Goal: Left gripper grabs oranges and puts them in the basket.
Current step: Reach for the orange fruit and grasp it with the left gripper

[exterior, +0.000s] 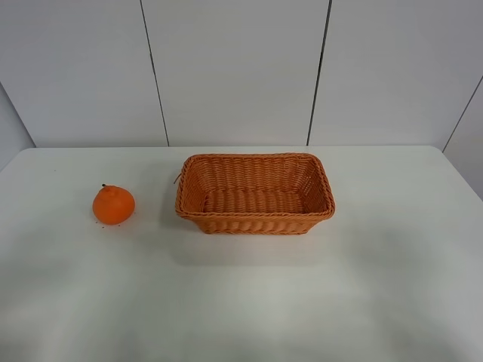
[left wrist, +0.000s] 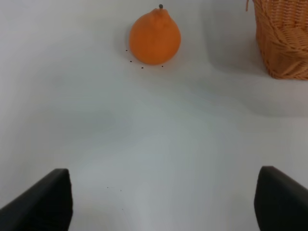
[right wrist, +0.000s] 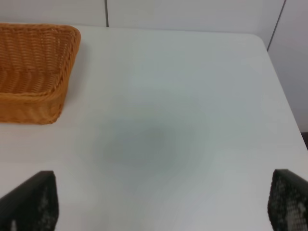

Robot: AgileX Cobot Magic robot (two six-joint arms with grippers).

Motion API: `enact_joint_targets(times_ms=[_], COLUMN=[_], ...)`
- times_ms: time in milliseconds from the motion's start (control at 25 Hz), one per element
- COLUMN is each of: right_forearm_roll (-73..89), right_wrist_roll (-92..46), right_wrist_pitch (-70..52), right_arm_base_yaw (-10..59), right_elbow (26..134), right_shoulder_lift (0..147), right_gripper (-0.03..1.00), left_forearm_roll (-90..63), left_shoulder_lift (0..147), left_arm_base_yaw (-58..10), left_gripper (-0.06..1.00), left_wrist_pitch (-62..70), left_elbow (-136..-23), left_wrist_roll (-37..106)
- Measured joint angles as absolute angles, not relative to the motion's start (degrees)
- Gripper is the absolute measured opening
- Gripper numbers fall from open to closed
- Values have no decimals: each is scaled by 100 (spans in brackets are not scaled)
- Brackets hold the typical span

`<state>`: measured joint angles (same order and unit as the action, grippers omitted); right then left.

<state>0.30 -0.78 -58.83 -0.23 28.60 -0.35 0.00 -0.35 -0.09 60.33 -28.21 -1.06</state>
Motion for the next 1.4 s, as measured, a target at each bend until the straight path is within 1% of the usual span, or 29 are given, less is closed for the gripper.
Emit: enact_joint_targets(times_ms=[520, 680, 880, 1160, 1400], right_forearm_roll=[30, 30, 30, 30, 30], right_wrist_roll=[-78, -78, -78, -78, -78], right_wrist_pitch=[-5883, -5883, -5883, -5883, -5883], right_arm_base_yaw=[-23, -23, -23, -23, -23], right_elbow=[2860, 2860, 2860, 2860, 2860], right_shoulder_lift=[-35, -35, -35, -35, -35], right_gripper=[69, 69, 69, 69, 69], left_forearm_roll=[0, 0, 0, -37, -37], left_shoulder_lift=[-35, 102, 1549, 4448, 6642], left_arm_base_yaw=[-9, -9, -9, -9, -9], left_gripper=[87, 87, 87, 86, 85], left_wrist_pitch=[6025, 5817, 5792, 5786, 5811], left_elbow=[-2827, -3116, -3965, -5325, -6393], left_wrist_roll=[-106, -99, -87, -66, -66])
